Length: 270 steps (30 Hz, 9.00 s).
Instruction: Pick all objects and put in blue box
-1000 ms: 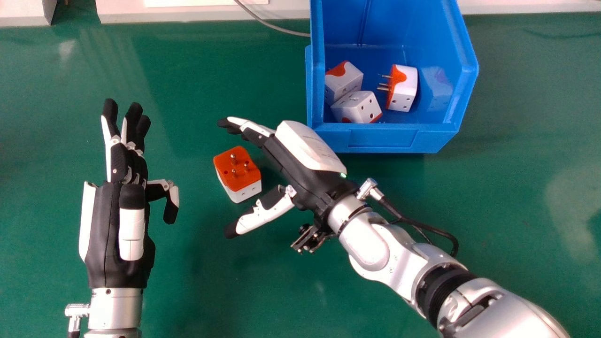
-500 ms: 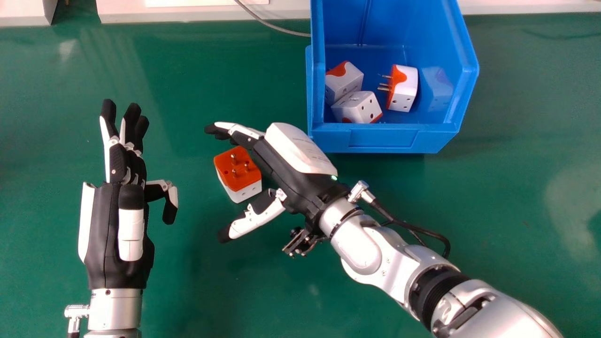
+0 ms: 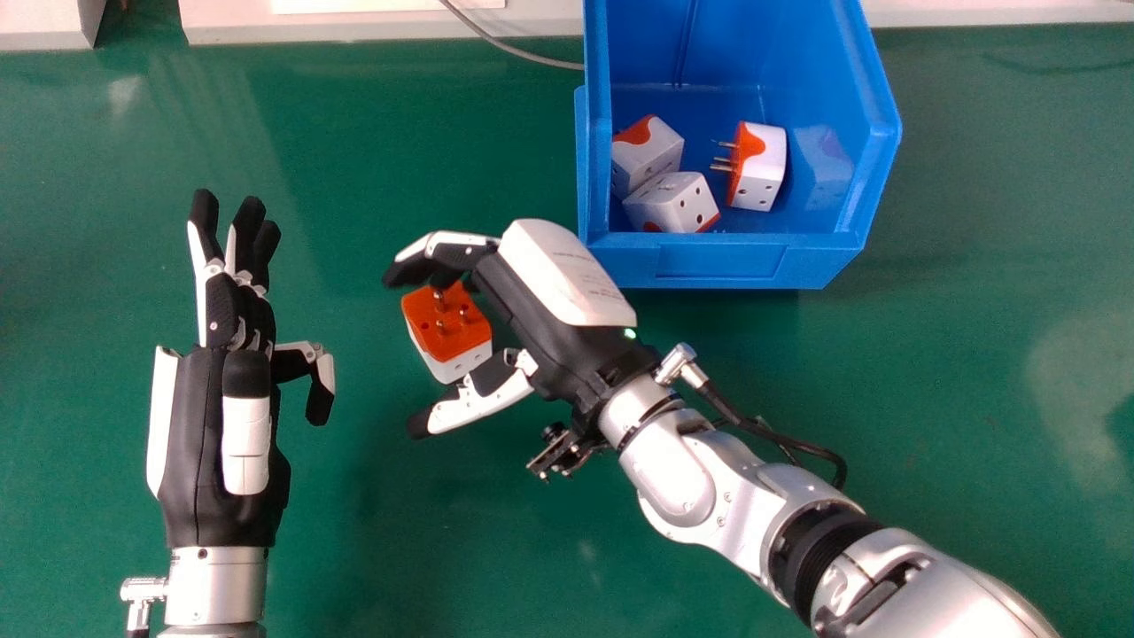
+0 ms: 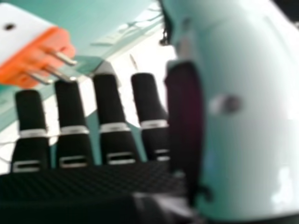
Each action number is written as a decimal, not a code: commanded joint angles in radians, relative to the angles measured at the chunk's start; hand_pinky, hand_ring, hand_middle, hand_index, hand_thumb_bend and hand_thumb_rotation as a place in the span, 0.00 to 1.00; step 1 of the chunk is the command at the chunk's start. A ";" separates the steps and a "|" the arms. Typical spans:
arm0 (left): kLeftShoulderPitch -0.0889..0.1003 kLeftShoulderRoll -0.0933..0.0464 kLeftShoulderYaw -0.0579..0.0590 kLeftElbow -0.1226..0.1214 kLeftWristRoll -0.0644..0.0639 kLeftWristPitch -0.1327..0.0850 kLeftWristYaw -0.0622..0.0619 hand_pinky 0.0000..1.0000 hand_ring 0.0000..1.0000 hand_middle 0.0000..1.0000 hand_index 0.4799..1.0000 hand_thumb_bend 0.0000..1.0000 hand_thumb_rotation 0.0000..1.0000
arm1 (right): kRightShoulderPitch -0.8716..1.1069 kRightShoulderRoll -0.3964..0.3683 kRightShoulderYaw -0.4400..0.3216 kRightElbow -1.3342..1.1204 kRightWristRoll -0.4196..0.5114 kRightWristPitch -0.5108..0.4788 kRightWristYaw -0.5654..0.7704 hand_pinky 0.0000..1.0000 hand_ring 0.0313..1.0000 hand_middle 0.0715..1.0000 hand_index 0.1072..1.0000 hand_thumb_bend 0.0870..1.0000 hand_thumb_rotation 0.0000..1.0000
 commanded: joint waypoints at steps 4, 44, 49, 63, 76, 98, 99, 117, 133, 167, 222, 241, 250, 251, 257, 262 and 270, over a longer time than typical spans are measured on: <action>0.000 0.009 0.003 -0.020 -0.008 -0.016 -0.011 0.00 1.00 1.00 1.00 1.00 0.96 | -0.039 0.003 -0.003 -0.010 0.006 -0.012 0.002 0.52 0.55 0.54 0.52 0.61 0.03; -0.019 0.021 0.009 -0.004 -0.008 -0.006 -0.014 0.00 1.00 1.00 1.00 1.00 0.96 | -0.063 -0.012 -0.053 -0.017 0.057 -0.030 0.134 0.71 0.81 0.85 0.81 0.97 0.21; -0.020 0.023 0.009 0.000 -0.004 -0.010 -0.012 0.00 1.00 1.00 1.00 1.00 0.96 | -0.065 -0.016 -0.048 -0.018 0.062 -0.030 0.150 0.76 0.85 0.89 0.84 0.99 0.23; -0.016 0.023 0.010 0.000 -0.002 -0.013 -0.011 0.00 1.00 1.00 1.00 1.00 0.96 | -0.063 -0.018 -0.042 -0.017 0.059 -0.023 0.163 0.77 0.87 0.93 0.88 1.00 0.26; -0.016 0.019 0.009 -0.010 -0.021 -0.007 -0.029 0.00 1.00 1.00 1.00 1.00 0.96 | -0.068 -0.014 0.008 -0.003 0.011 0.097 0.208 0.77 0.87 0.91 0.89 1.00 0.25; -0.016 0.021 0.020 -0.003 -0.034 -0.008 -0.051 0.00 1.00 1.00 1.00 1.00 0.96 | -0.063 -0.008 0.028 0.010 -0.007 0.201 0.232 0.81 0.87 0.90 0.91 1.00 0.24; -0.016 0.020 0.020 -0.006 -0.034 -0.007 -0.052 0.00 1.00 1.00 1.00 1.00 0.96 | -0.062 -0.007 0.026 0.010 -0.005 0.202 0.235 0.81 0.87 0.90 0.91 1.00 0.24; -0.010 0.019 0.024 -0.013 -0.024 -0.010 -0.045 0.00 1.00 1.00 1.00 1.00 0.96 | -0.053 -0.009 0.064 0.004 -0.058 0.174 0.051 0.58 0.63 0.65 0.69 0.78 0.08; -0.020 0.020 0.026 0.000 -0.024 -0.007 -0.044 0.00 1.00 1.00 1.00 1.00 0.96 | -0.072 -0.012 0.081 0.003 -0.066 0.162 0.036 0.45 0.47 0.45 0.47 0.51 0.01; -0.020 0.017 0.021 0.026 0.016 -0.032 -0.010 0.00 1.00 1.00 1.00 1.00 0.96 | 0.011 -0.135 -0.177 -0.130 0.201 -0.217 0.145 0.39 0.42 0.43 0.44 0.48 0.00; -0.042 0.041 0.035 0.003 -0.019 0.003 -0.066 0.00 1.00 1.00 1.00 1.00 0.96 | -0.290 -0.319 -0.196 -0.026 0.094 0.259 0.086 0.48 0.53 0.59 0.59 0.70 0.07; -0.044 0.029 0.025 0.006 -0.017 0.012 -0.075 0.00 1.00 1.00 0.99 1.00 0.95 | -0.096 -0.306 -0.191 -0.212 0.116 -0.226 0.001 0.59 0.69 0.73 0.69 0.94 0.12; -0.054 0.033 0.029 0.029 -0.020 0.008 -0.076 0.00 1.00 1.00 0.99 1.00 0.95 | -0.091 -0.267 -0.162 -0.240 0.097 -0.297 0.007 0.59 0.68 0.72 0.68 0.95 0.15; -0.054 0.031 0.029 0.030 -0.021 0.004 -0.076 0.00 1.00 1.00 0.99 1.00 0.95 | -0.090 -0.263 -0.158 -0.244 0.095 -0.299 0.011 0.59 0.68 0.72 0.68 0.95 0.15; -0.052 0.023 0.029 0.031 -0.016 -0.008 -0.068 0.00 1.00 1.00 1.00 1.00 0.95 | -0.086 -0.264 -0.142 -0.281 0.062 -0.298 -0.009 0.58 0.68 0.72 0.68 0.95 0.15; -0.058 0.017 0.026 0.034 -0.003 -0.016 -0.046 0.00 1.00 1.00 1.00 1.00 0.95 | -0.091 -0.261 -0.134 -0.288 0.063 -0.302 -0.004 0.57 0.67 0.72 0.68 0.95 0.15; -0.060 0.016 0.029 0.047 0.011 -0.026 -0.024 0.00 1.00 1.00 1.00 1.00 0.96 | -0.106 -0.226 -0.119 -0.214 0.080 -0.281 0.064 0.59 0.68 0.73 0.70 0.95 0.16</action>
